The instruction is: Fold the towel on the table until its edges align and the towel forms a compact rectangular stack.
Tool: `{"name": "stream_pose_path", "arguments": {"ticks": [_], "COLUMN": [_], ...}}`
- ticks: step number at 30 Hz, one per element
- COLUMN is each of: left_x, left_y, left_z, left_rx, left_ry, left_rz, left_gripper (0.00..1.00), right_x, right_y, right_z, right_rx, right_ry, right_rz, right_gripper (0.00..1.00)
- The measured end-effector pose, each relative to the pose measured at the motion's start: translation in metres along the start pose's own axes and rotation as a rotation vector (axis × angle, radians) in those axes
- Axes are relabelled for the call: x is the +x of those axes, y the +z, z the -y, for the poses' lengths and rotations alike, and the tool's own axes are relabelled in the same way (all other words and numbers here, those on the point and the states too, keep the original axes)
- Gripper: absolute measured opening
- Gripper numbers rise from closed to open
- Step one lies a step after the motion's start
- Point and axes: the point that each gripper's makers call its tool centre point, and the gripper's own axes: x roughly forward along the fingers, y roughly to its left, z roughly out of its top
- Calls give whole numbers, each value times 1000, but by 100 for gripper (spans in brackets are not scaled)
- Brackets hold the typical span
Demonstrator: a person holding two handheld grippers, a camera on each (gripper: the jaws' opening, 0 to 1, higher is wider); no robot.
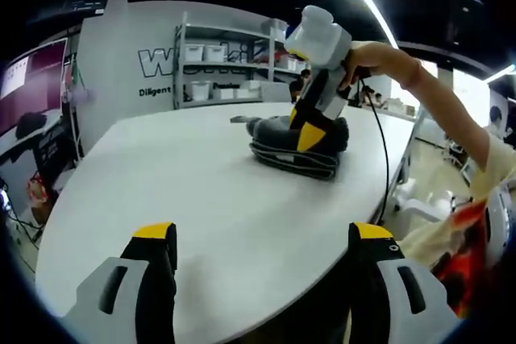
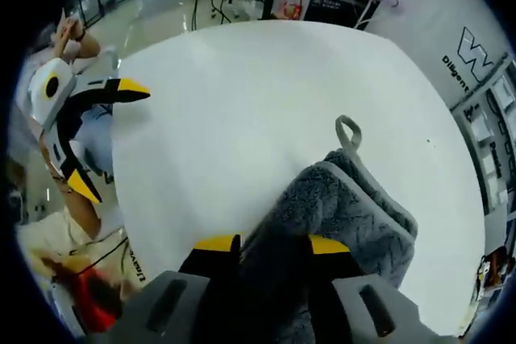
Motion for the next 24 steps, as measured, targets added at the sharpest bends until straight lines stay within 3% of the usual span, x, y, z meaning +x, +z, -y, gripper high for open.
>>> {"name": "stream_pose_path", "arguments": {"ticks": [7, 13, 19, 24], "left_x": [1, 0, 0, 3], "left_y": [0, -2, -2, 0], "left_z": [0, -1, -4, -7], "left_rx": [-1, -4, -6, -13], "left_ry": [-6, -4, -1, 12], "left_rz": [-2, -2, -4, 1], "left_gripper": [86, 86, 86, 86], "right_x": [-17, -25, -35, -44], "right_y": [10, 4, -8, -35], "right_z": [-13, -3, 8, 19], "right_rx": [-25, -43, -42, -51], "right_ry": [60, 27, 21, 2], "right_rz": [75, 98, 141, 184], "right_gripper": [50, 72, 87, 99]}}
